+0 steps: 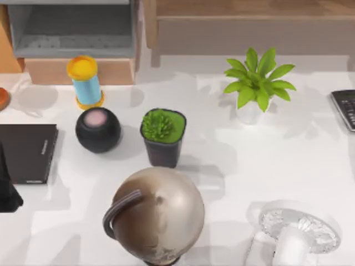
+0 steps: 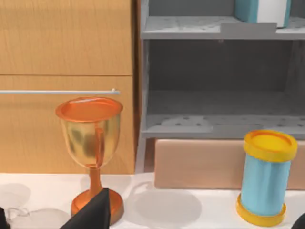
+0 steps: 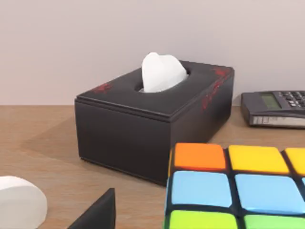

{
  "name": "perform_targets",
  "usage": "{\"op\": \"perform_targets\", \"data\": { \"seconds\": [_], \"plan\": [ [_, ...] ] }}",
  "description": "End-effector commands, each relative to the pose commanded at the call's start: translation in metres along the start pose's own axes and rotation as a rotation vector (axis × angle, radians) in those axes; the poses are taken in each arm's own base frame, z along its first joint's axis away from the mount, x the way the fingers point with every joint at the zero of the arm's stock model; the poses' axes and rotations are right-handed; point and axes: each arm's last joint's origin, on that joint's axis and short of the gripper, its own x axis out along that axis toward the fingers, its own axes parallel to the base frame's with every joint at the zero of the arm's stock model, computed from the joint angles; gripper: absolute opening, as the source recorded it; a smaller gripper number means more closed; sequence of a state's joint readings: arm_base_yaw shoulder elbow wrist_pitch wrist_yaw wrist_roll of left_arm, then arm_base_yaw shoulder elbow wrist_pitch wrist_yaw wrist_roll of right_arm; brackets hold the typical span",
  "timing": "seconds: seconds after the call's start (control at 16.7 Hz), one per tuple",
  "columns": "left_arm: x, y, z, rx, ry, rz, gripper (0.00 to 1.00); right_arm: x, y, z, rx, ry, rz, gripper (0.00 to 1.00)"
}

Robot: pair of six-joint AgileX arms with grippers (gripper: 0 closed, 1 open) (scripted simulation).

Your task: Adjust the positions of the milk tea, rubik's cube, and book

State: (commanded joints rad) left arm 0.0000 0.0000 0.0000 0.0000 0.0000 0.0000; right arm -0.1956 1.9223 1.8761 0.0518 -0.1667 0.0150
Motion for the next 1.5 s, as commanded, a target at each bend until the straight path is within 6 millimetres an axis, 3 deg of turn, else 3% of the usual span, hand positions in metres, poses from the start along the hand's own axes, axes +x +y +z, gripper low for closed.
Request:
{"op": "perform_targets", "data": {
  "seconds": [0.48,0.9,1.2,1.38,1.5],
  "plan": [
    [0.0,0.0,0.0,0.0,0.0,0.0,1.0,-0.028,0.0,-0.001,0.001,0.004,0.0,1.0],
    [0.0,0.0,0.0,0.0,0.0,0.0,1.0,-0.036,0.004,0.002,-0.001,0.0,0.003,1.0],
    [0.0,0.0,0.0,0.0,0.0,0.0,1.0,-0.094,0.02,0.013,-0.006,-0.013,-0.017,1.0],
    [0.0,0.0,0.0,0.0,0.0,0.0,1.0,-0.148,0.033,0.007,-0.009,-0.006,-0.031,1.0],
    [0.0,0.0,0.0,0.0,0.0,0.0,1.0,-0.19,0.042,-0.008,-0.011,0.006,-0.036,1.0]
  ]
}}
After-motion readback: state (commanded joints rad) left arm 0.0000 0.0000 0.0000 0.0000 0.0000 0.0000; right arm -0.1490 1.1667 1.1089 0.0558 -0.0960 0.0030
